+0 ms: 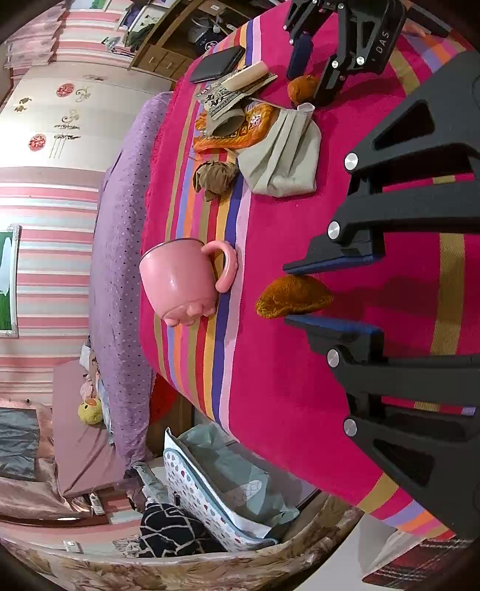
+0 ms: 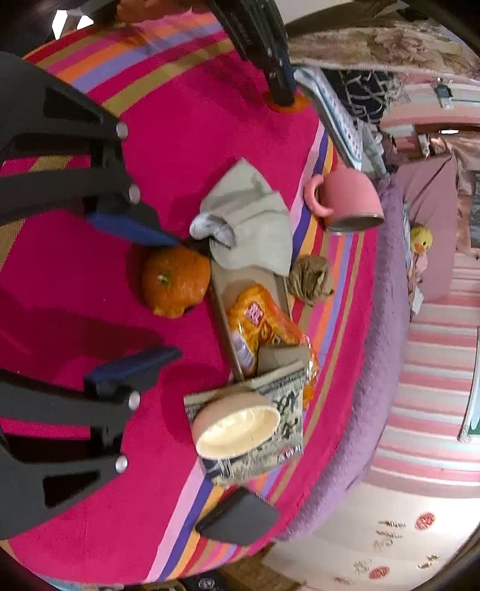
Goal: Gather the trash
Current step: 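Grasp the tangerine with the right tool, then carry the peel and tangerine in both tools toward the basket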
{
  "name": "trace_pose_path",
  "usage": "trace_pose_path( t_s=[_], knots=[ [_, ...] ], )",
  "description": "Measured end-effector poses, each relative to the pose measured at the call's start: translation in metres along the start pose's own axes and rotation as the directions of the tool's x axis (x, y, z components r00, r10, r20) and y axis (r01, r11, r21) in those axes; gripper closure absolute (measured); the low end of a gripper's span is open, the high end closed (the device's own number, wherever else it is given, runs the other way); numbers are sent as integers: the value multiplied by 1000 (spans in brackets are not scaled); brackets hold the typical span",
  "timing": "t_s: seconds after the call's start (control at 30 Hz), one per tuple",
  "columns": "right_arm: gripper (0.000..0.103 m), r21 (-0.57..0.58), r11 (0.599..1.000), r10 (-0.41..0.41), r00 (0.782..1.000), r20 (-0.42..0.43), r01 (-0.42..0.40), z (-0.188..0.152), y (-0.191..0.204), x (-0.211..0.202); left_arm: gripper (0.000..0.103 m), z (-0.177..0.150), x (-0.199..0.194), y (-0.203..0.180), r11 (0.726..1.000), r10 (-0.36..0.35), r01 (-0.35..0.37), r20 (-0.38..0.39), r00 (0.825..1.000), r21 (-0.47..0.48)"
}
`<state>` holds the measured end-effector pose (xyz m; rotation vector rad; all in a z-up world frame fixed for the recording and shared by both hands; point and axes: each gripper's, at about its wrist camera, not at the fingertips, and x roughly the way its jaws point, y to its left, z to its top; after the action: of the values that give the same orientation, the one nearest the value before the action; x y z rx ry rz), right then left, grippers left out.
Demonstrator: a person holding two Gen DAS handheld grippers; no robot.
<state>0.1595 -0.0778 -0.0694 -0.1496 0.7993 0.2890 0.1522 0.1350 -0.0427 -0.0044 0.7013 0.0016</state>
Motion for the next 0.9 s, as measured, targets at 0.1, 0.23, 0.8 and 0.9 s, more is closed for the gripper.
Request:
trace_pose_path(
  t_s=[0.1,0.23,0.8,0.9],
  knots=[
    [71,-8,1000,4,999,39,-4,-2,-2,-9,82,2,-1,-8,1000,3,-3,-2,1000,7],
    [75,-34,999,-30,995,95,34,-7,-13,-30,82,3,-9,-24,1000,0,0,18,1000,30],
    [75,130,961,-266,944,196,244,-60,-175,-156,82,-3,-58,-157,984,-106,86,125,986,155],
    [75,138,954,-288,940,184,265,-73,-196,-158,82,-7,-58,-181,981,-122,102,116,986,165]
  ],
)
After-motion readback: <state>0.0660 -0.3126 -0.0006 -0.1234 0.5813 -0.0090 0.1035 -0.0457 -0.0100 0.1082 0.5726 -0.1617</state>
